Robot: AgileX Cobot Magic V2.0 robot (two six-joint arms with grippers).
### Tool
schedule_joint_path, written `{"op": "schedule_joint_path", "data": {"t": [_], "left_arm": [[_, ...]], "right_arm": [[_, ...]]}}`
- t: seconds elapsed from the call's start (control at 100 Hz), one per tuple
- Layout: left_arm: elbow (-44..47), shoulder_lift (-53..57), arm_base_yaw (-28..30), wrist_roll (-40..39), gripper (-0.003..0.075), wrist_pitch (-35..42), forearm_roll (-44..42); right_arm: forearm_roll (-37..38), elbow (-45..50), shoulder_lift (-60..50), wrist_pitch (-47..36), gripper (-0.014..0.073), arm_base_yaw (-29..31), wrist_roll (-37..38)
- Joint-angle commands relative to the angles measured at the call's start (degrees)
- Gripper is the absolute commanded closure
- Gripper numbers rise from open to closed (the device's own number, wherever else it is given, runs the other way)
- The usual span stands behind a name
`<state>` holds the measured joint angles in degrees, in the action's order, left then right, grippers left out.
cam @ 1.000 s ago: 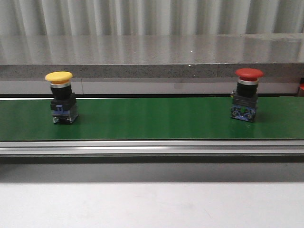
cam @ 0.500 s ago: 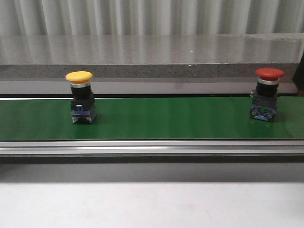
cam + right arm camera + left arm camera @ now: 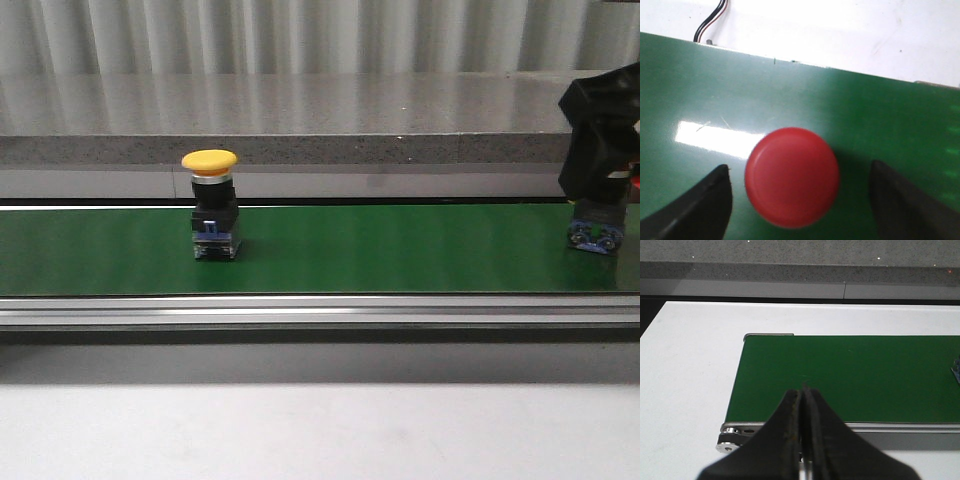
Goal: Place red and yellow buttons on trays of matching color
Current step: 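Lower the right gripper onto the red button at the belt end, grasp, then carry the red button into the red tray and open the right gripper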
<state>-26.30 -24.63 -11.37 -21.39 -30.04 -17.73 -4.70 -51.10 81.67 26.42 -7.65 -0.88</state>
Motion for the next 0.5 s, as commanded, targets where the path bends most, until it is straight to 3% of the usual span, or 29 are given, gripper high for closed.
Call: {"op": "schedule_joint_path", "data": {"t": [0.0, 0.07, 0.16, 0.34, 0.49], "left_arm": [[-1.7, -0.1, -0.5, 0.0, 0.0740, 4.6, -0.7], [-1.7, -0.1, -0.5, 0.0, 0.0740, 4.6, -0.7], [-1.7, -0.1, -0.5, 0.0, 0.0740, 4.6, -0.7], [-1.7, -0.1, -0.5, 0.0, 0.0740, 4.6, -0.7], [-1.7, -0.1, -0.5, 0.0, 0.0740, 4.6, -0.7]], "right_arm": [[0.2, -2.1, -0.5, -3.7, 0.0183, 0.0, -0.8], [0.2, -2.5, -0.2, -3.1, 0.0305, 0.0, -0.8], [0.2, -3.7, -0.2, -1.2, 0.0386, 0.1, -0.8], [0.3, -10.6, -0.5, 7.3, 0.0391, 2.5, -0.8], [0.4, -17.1, -0.6, 13.3, 0.0391, 10.6, -0.8]]}}
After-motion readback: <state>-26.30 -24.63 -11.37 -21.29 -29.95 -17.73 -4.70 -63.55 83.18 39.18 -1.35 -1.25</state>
